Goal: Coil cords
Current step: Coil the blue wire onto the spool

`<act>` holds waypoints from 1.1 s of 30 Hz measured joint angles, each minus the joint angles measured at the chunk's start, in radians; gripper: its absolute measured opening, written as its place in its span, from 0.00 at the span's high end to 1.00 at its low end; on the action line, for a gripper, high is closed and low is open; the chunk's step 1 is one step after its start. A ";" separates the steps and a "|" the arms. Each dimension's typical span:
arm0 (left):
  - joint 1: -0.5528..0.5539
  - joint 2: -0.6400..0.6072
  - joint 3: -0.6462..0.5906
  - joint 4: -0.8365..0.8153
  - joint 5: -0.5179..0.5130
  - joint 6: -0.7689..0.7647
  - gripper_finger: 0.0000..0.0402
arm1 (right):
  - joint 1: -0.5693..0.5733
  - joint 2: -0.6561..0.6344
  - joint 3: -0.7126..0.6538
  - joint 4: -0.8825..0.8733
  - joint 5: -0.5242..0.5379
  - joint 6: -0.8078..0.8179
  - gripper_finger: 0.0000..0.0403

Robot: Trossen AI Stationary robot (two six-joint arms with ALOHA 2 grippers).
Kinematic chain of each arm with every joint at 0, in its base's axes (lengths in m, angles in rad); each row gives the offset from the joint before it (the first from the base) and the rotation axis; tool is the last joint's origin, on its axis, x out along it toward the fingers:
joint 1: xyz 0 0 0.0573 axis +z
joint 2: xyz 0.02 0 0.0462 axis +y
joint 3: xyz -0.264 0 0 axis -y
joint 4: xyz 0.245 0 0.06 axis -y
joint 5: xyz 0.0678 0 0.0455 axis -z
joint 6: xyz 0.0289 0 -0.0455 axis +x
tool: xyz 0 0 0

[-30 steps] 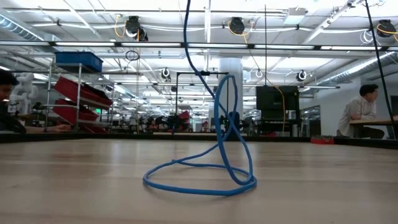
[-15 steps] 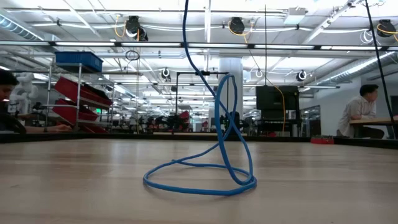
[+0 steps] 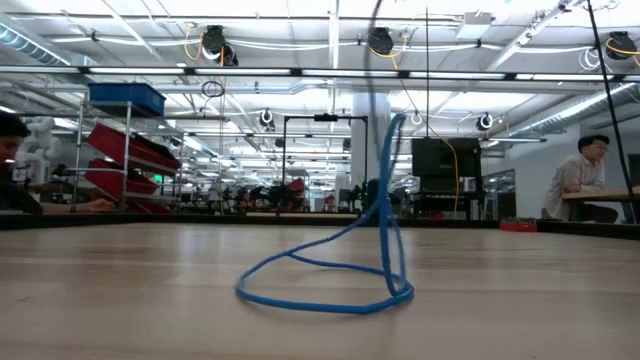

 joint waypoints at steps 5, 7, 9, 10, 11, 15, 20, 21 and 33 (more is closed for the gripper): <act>0.021 0.011 -0.026 -0.001 0.035 -0.002 0.80 | 0.043 -0.003 0.000 0.031 0.068 -0.037 1.00; 0.032 0.027 -0.026 -0.002 0.058 -0.009 0.76 | 0.051 -0.003 0.000 0.059 0.069 -0.055 1.00; 0.047 0.046 -0.027 0.011 0.073 -0.028 0.71 | 0.057 -0.003 0.000 0.073 0.068 -0.069 1.00; 0.054 0.052 -0.027 0.017 0.076 -0.029 0.69 | 0.059 -0.003 0.000 0.073 0.068 -0.071 1.00; 0.062 0.058 -0.027 0.021 0.076 -0.029 0.66 | 0.061 -0.003 0.000 0.073 0.068 -0.072 1.00; 0.100 0.088 -0.027 0.022 0.069 -0.029 0.57 | 0.062 -0.004 0.000 0.073 0.079 -0.075 1.00; 0.142 0.132 -0.027 0.016 0.067 -0.014 0.53 | 0.062 -0.004 0.000 0.073 0.080 -0.075 1.00; 0.147 0.143 -0.027 0.015 0.068 -0.001 0.53 | 0.062 -0.004 0.000 0.073 0.080 -0.076 1.00; 0.173 0.176 -0.027 0.020 0.090 0.025 0.53 | 0.062 -0.004 0.000 0.072 0.082 -0.079 1.00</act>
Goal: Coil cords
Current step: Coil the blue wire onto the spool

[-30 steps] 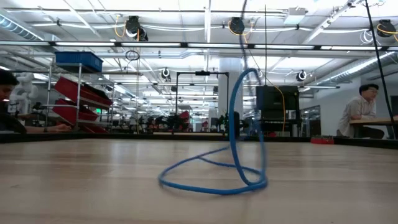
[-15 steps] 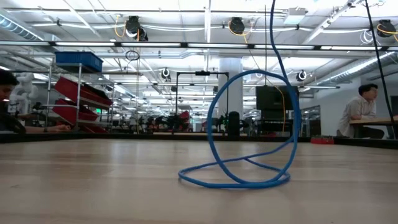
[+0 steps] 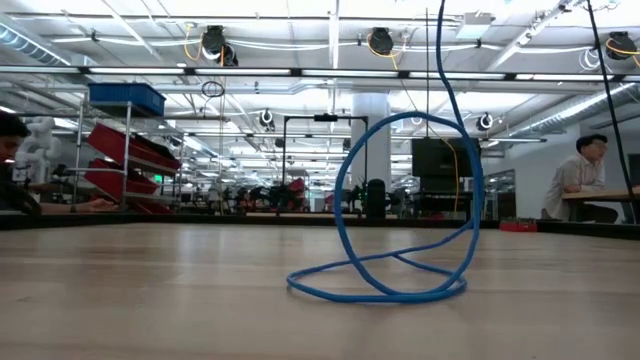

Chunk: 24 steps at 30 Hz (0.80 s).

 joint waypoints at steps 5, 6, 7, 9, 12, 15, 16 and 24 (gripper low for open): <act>-0.001 0.000 0.000 -0.006 0.001 0.000 0.54 | 0.000 0.000 0.000 0.000 0.001 0.000 1.00; -0.001 0.000 0.000 -0.006 0.001 0.000 0.55 | 0.000 0.000 0.000 0.000 0.001 0.000 1.00; -0.001 0.000 0.000 -0.006 0.001 0.000 0.57 | 0.000 0.000 0.000 0.000 0.001 0.000 1.00; 0.000 0.000 0.000 -0.006 0.001 0.003 0.61 | 0.000 0.000 0.000 0.000 0.001 0.000 1.00; 0.000 0.000 0.000 -0.007 0.001 0.008 0.69 | 0.000 0.000 0.000 0.000 0.001 0.000 1.00; 0.005 0.000 0.000 -0.016 0.006 0.007 0.75 | 0.000 0.000 0.000 0.000 0.001 0.000 1.00; 0.006 0.000 0.000 -0.022 0.021 0.004 0.76 | 0.000 0.000 0.000 0.000 0.001 0.000 1.00; 0.028 0.000 0.000 -0.031 0.106 -0.045 0.80 | 0.000 0.000 0.000 0.000 0.001 0.000 1.00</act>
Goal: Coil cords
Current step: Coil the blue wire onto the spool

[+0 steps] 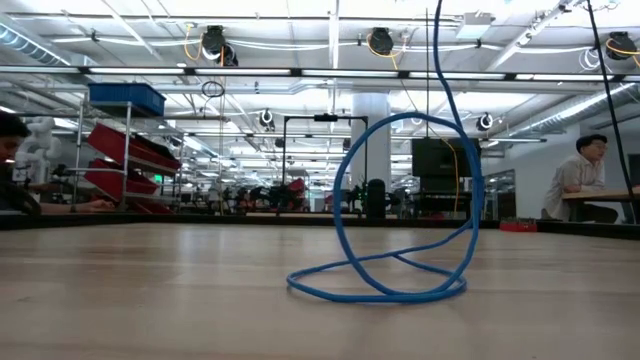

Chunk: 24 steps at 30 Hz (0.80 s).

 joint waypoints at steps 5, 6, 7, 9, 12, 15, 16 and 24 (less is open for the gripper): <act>0.003 0.000 0.000 0.000 0.000 -0.006 0.80 | 0.000 0.000 0.000 0.000 0.000 0.000 1.00; 0.003 0.000 0.000 -0.001 0.000 -0.006 0.80 | 0.000 0.000 0.000 0.000 0.000 0.000 1.00; 0.002 0.000 0.000 -0.001 0.000 -0.006 0.80 | 0.000 0.000 0.000 0.000 0.000 0.000 1.00; 0.002 0.000 0.000 -0.001 0.000 -0.006 0.80 | 0.000 0.000 0.000 0.000 0.000 0.000 1.00; 0.002 0.000 0.000 -0.004 0.000 0.003 0.83 | 0.000 0.000 0.000 0.000 0.000 -0.004 1.00; -0.001 0.000 0.000 -0.017 0.000 0.024 0.94 | 0.000 0.000 0.000 0.000 0.000 -0.007 1.00; -0.002 0.000 0.000 -0.027 -0.001 0.025 0.97 | 0.000 0.000 0.000 0.000 0.000 -0.007 1.00; -0.020 -0.014 0.000 -0.102 -0.112 0.018 0.99 | 0.005 0.000 0.000 -0.030 -0.007 0.005 1.00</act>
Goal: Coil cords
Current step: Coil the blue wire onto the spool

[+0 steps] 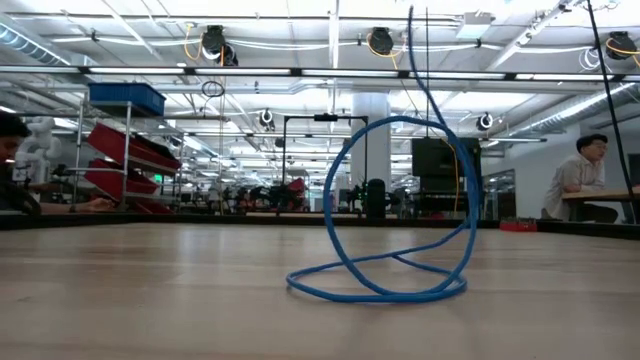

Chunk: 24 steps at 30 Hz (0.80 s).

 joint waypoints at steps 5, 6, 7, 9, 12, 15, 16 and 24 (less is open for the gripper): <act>-0.028 -0.016 0.001 -0.071 -0.091 0.000 0.99 | 0.001 0.000 0.000 -0.028 -0.024 0.010 1.00; -0.033 -0.019 0.001 -0.080 -0.109 0.000 0.99 | 0.001 0.000 0.000 -0.042 -0.024 0.023 1.00; -0.039 -0.026 0.001 -0.087 -0.123 0.000 0.99 | 0.001 0.000 0.000 -0.057 -0.025 0.034 1.00; -0.050 -0.039 0.001 -0.103 -0.150 0.000 0.99 | -0.001 0.000 0.000 -0.087 -0.025 0.048 1.00; -0.074 -0.068 0.001 -0.119 -0.176 -0.009 0.99 | -0.007 0.000 0.000 -0.121 -0.034 0.051 1.00; -0.093 -0.097 0.001 -0.143 -0.203 -0.042 0.99 | -0.016 0.000 0.000 -0.144 -0.098 0.049 1.00; -0.100 -0.104 0.001 -0.149 -0.213 -0.048 0.99 | -0.022 0.000 0.000 -0.151 -0.121 0.049 1.00; -0.151 -0.141 0.001 -0.167 -0.245 -0.051 1.00 | -0.063 0.005 0.000 -0.250 -0.179 0.066 1.00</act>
